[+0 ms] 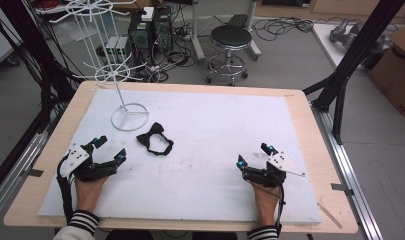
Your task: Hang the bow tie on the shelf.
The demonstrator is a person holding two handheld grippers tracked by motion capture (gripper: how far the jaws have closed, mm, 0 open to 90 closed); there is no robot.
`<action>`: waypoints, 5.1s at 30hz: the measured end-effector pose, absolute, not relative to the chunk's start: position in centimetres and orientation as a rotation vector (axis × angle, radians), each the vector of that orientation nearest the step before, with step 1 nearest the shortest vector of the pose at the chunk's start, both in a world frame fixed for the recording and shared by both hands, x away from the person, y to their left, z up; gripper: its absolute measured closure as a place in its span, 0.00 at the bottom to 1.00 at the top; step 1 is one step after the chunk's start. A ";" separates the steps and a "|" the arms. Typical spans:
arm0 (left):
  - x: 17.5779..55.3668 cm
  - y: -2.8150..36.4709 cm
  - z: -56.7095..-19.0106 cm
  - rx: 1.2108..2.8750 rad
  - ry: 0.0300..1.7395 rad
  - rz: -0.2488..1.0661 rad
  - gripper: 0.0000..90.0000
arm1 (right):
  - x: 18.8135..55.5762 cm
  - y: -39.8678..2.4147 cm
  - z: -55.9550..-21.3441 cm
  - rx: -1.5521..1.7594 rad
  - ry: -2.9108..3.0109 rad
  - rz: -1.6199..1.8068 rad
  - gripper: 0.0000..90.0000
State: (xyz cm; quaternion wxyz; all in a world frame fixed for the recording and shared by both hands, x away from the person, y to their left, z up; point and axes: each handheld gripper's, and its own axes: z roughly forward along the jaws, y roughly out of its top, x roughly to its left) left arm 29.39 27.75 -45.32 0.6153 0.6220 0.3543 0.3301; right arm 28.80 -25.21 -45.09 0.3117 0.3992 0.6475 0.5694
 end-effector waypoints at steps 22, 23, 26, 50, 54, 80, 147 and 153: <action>29.4 27.5 -45.3 1.443 0.841 0.793 0.15 | 28.9 -25.4 -45.1 1.075 1.687 1.506 0.05; 29.4 27.5 -45.2 1.443 0.846 0.793 0.15 | 28.8 -25.3 -45.1 1.078 1.685 1.508 0.05; 29.4 27.5 -45.2 1.436 0.855 0.791 0.15 | 28.8 -25.4 -45.1 1.077 1.685 1.511 0.05; 31.9 25.8 -38.9 1.671 0.819 0.694 0.16 | 28.8 -25.5 -45.1 1.080 1.682 1.523 0.05; 33.0 24.6 -37.6 1.747 0.808 0.692 0.16 | 28.8 -25.5 -45.1 1.071 1.677 1.522 0.05; 38.5 21.9 -37.1 1.993 0.899 0.560 0.21 | 28.7 -25.6 -45.2 1.079 1.660 1.545 0.05; 43.7 18.2 -41.9 2.321 1.149 0.378 0.79 | 28.8 -25.5 -45.1 1.091 1.665 1.524 0.05; 43.5 17.8 -42.0 2.328 1.146 0.404 0.84 | 28.7 -25.5 -45.1 1.095 1.665 1.523 0.05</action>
